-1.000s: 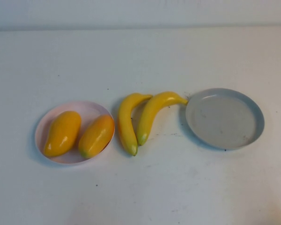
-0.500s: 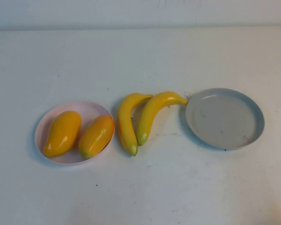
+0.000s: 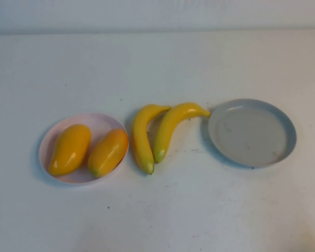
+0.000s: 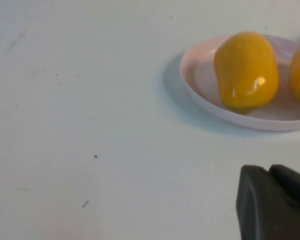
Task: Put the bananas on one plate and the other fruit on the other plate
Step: Put another type of fruit in the right plate
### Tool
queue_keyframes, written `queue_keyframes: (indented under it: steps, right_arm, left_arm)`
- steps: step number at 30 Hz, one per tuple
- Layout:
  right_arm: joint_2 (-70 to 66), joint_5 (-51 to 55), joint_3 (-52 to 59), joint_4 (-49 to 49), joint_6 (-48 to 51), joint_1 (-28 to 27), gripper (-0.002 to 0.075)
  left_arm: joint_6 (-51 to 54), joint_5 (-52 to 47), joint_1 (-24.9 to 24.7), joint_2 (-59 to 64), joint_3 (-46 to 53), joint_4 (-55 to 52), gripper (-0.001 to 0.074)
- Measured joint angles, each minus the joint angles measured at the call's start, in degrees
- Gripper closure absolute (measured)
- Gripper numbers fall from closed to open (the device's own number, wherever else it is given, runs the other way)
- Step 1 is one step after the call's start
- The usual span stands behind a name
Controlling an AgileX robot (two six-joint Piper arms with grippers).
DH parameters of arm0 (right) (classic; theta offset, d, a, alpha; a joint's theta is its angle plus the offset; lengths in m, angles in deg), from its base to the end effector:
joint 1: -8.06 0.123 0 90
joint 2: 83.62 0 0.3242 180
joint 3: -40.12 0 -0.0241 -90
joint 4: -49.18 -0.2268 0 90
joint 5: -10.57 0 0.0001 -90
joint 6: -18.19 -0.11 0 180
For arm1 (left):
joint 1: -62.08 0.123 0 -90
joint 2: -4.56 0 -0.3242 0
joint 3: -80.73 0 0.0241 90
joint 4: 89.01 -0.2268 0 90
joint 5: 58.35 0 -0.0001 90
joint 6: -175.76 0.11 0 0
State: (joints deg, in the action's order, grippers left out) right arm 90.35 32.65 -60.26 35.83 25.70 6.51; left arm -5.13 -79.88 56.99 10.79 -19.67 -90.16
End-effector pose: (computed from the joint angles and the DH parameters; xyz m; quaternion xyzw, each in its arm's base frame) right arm 0.0068 0.0094 0.1658 0.0194 0.8043 0.0522 0.5917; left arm 0.0072 0.0002 0.1658 0.0349 0.8049 -0.0224 0.5919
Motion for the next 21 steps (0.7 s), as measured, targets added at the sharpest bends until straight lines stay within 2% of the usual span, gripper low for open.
queue_keyframes:
  steps: [8,11,16,21]
  right_arm:
    - [0.0,-8.4,0.0,-6.6,0.0,0.0,0.0743]
    - [0.0,-13.0,0.0,-14.0,0.0,0.0,0.0743]
    - [0.0,-18.9,0.0,-32.3,0.0,0.0,0.0743]
    - [0.0,-15.8,-1.0,-37.6,0.0,0.0,0.0743]
  left_arm:
    - [0.0,0.0,0.0,0.0,0.0,0.0,0.0738]
    - [0.0,0.0,0.0,0.0,0.0,0.0,0.0738]
    - [0.0,0.0,0.0,0.0,0.0,0.0,0.0738]
    - [0.0,0.0,0.0,0.0,0.0,0.0,0.0738]
